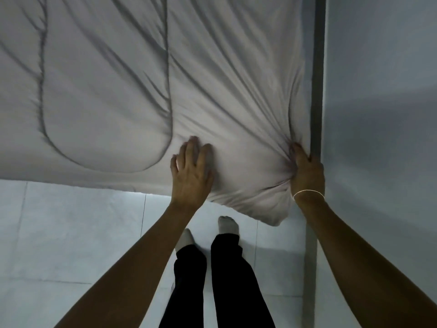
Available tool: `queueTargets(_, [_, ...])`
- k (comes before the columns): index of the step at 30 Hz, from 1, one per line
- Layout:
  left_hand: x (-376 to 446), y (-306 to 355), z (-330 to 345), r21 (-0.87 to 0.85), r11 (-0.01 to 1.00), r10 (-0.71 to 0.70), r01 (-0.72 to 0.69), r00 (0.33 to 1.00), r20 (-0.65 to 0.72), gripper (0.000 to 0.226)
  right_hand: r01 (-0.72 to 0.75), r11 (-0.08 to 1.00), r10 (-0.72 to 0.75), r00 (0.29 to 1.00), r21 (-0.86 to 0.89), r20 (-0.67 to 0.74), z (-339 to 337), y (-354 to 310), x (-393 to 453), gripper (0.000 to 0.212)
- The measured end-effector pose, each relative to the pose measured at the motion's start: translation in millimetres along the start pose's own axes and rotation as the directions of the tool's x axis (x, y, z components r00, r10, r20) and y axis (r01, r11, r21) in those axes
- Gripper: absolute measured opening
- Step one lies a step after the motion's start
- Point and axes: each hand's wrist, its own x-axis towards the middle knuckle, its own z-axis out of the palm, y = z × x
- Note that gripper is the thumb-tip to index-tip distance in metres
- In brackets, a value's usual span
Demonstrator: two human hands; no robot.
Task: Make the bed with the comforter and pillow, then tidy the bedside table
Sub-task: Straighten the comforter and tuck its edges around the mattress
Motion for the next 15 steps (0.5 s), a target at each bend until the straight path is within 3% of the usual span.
queueTargets(2, [4,-5,-1,0.056,0.998,-0.016,0.014,0.999,0.034,0.071,-0.067,0.996,0.060,0.992,-0.062,-0.108,1,0,-5,0.068])
queueTargets(3, [6,-8,1,0.086,0.996,-0.027,0.021,0.997,0.067,0.074,-0.038,0.993,0.022,0.990,-0.115,-0.141,2,-2,-10,0.074])
queueTargets(5, [7,-12,8,0.131,0.991,-0.038,0.019,0.988,0.147,0.080,0.146,0.969,-0.154,0.988,-0.200,-0.026,16,0,-20,0.083])
queueTargets(6, [6,-15,12,0.155,0.988,-0.033,0.007,0.985,0.167,0.083,0.182,0.964,-0.170,0.983,-0.196,0.074,26,6,-26,0.086])
queueTargets(7, [6,-17,16,0.179,0.984,-0.026,-0.006,0.984,0.175,0.085,0.102,0.979,-0.070,0.982,-0.179,0.176,36,16,-26,0.089])
queueTargets(8, [5,-19,18,0.196,0.981,-0.025,-0.011,0.984,0.178,0.087,-0.082,0.986,0.116,0.959,-0.142,0.257,42,25,-23,0.087])
queueTargets(9, [4,-20,19,0.202,0.979,-0.025,-0.012,0.983,0.180,0.088,-0.274,0.950,0.309,0.891,-0.150,0.331,44,34,-21,0.079])
queueTargets(10, [3,-20,19,0.209,0.978,-0.025,-0.013,0.983,0.181,0.089,-0.359,0.915,0.402,0.839,-0.182,0.366,42,36,-20,0.073])
queueTargets(11, [3,-20,20,0.222,0.975,-0.023,-0.018,0.983,0.181,0.090,-0.329,0.923,0.377,0.876,-0.201,0.301,38,34,-21,0.071])
queueTargets(13, [2,-22,21,0.248,0.968,-0.019,-0.028,0.983,0.184,0.091,-0.090,0.991,0.092,0.996,-0.101,0.007,28,17,-16,0.070])
queueTargets(15, [2,-22,20,0.252,0.967,-0.013,-0.033,0.984,0.178,0.084,0.163,0.987,-0.162,0.975,-0.002,-0.153,13,-14,-10,0.067])
